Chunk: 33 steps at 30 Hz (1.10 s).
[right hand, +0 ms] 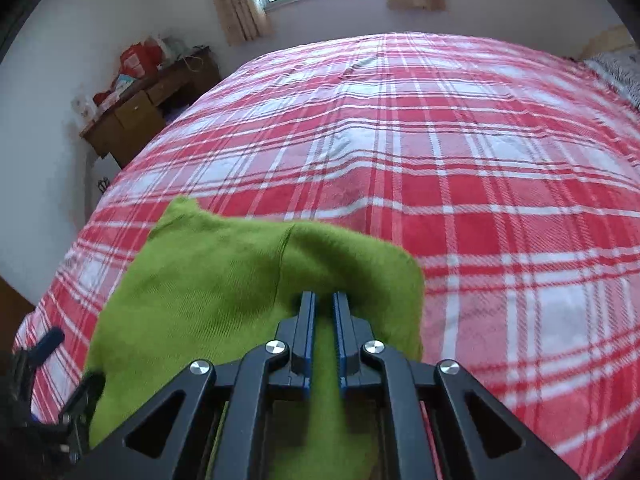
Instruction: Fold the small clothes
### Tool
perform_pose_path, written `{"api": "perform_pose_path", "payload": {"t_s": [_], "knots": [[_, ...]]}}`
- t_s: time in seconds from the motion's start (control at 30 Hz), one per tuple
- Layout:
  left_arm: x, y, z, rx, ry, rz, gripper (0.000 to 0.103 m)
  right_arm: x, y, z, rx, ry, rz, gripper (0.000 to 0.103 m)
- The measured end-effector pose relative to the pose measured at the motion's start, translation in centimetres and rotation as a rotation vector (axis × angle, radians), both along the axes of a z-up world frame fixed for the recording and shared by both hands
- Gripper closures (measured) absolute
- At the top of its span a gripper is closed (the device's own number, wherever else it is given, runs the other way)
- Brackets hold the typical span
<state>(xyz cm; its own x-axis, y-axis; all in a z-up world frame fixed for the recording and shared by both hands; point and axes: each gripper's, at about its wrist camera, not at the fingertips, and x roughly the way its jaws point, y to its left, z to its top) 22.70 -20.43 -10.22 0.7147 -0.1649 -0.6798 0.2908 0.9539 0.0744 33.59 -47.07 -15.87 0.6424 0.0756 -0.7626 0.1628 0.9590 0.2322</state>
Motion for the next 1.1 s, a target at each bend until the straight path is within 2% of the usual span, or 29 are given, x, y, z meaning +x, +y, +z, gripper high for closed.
{"api": "perform_pose_path", "payload": {"t_s": [0.27, 0.4, 0.53, 0.63, 0.73, 0.83, 1.0, 1.1], "knots": [[0.0, -0.2, -0.1, 0.012, -0.003, 0.003, 0.004, 0.1, 0.9, 0.6, -0.076, -0.020, 0.013, 0.096], [0.0, -0.2, -0.1, 0.016, -0.001, 0.003, 0.004, -4.7, 1.3, 3.7, -0.062, -0.144, 0.000, 0.096], [-0.1, -0.3, -0.1, 0.032, -0.009, 0.003, 0.004, -10.0, 3.2, 5.0, -0.107, -0.160, 0.055, 0.095], [-0.2, -0.3, -0.1, 0.033, -0.004, 0.010, 0.004, -12.9, 4.3, 3.6, -0.074, -0.116, 0.090, 0.095], [-0.4, -0.5, -0.1, 0.048, -0.009, 0.008, 0.004, -14.1, 4.8, 2.2, -0.107, -0.118, 0.078, 0.095], [-0.5, -0.7, 0.0, 0.064, -0.014, 0.009, 0.004, -14.0, 4.4, 1.8, -0.064, -0.113, 0.041, 0.095], [-0.3, -0.5, -0.1, 0.046, 0.012, 0.016, 0.004, -13.8, 5.1, 0.8, -0.117, -0.124, 0.007, 0.095], [-0.5, -0.3, 0.2, 0.041, 0.041, 0.023, 0.004, -13.9, 5.1, 1.1, -0.114, -0.110, -0.015, 0.095]]}}
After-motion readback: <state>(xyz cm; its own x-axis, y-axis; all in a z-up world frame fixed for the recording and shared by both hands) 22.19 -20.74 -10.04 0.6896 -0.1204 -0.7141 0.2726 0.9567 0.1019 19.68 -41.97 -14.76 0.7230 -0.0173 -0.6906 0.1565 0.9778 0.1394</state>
